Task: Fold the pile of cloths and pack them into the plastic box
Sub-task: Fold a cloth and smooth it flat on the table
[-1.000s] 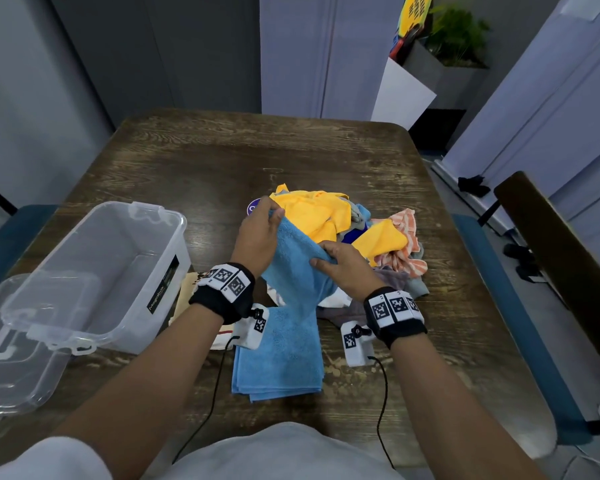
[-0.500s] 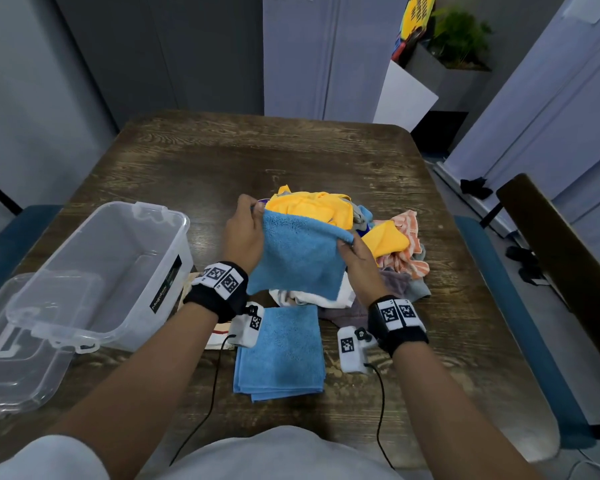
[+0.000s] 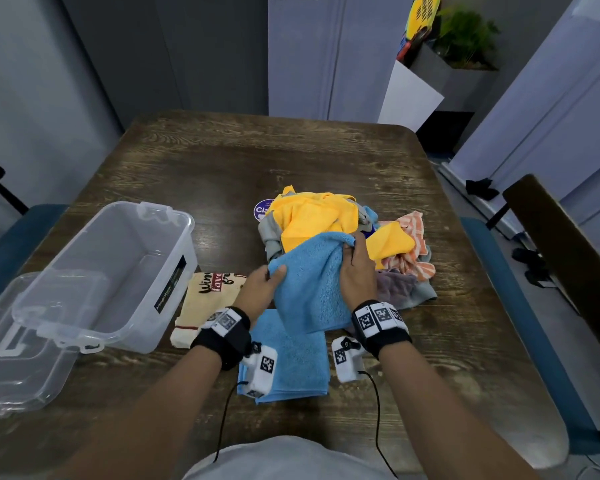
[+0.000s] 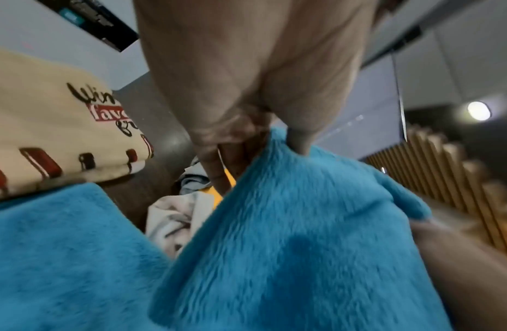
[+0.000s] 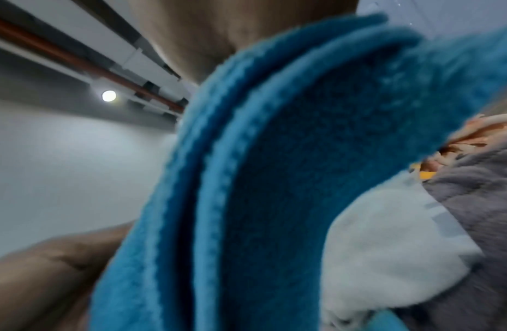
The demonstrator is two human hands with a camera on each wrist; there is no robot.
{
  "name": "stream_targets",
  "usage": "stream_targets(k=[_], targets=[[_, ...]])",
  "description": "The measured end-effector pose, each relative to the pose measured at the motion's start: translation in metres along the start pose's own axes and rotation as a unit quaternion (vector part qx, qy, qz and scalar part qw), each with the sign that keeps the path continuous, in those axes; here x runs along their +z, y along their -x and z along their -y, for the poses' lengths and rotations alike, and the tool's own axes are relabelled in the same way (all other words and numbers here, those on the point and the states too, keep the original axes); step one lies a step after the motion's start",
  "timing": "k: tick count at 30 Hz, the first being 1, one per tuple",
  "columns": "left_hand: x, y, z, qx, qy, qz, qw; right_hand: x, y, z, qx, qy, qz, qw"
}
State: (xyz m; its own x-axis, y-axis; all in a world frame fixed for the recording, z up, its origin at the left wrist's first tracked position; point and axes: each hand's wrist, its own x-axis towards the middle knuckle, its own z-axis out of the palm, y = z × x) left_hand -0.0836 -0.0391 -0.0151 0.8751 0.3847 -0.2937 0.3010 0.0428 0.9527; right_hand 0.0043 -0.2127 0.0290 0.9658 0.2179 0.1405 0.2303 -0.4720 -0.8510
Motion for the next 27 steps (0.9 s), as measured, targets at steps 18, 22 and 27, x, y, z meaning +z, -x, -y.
stream_targets(k=[18,22,27], targets=[[0.002,0.029,0.088,-0.112,-0.275,-0.106,0.949,0.063,0.07,-0.099,0.18,0.144,0.185,0.955],[0.001,0.027,0.101,-0.138,-0.272,-0.091,0.948,0.07,0.078,-0.112,0.228,0.131,0.195,0.945],[0.001,0.02,0.115,-0.168,-0.305,-0.094,0.933,0.077,0.079,-0.12,0.259,0.121,0.2,0.937]])
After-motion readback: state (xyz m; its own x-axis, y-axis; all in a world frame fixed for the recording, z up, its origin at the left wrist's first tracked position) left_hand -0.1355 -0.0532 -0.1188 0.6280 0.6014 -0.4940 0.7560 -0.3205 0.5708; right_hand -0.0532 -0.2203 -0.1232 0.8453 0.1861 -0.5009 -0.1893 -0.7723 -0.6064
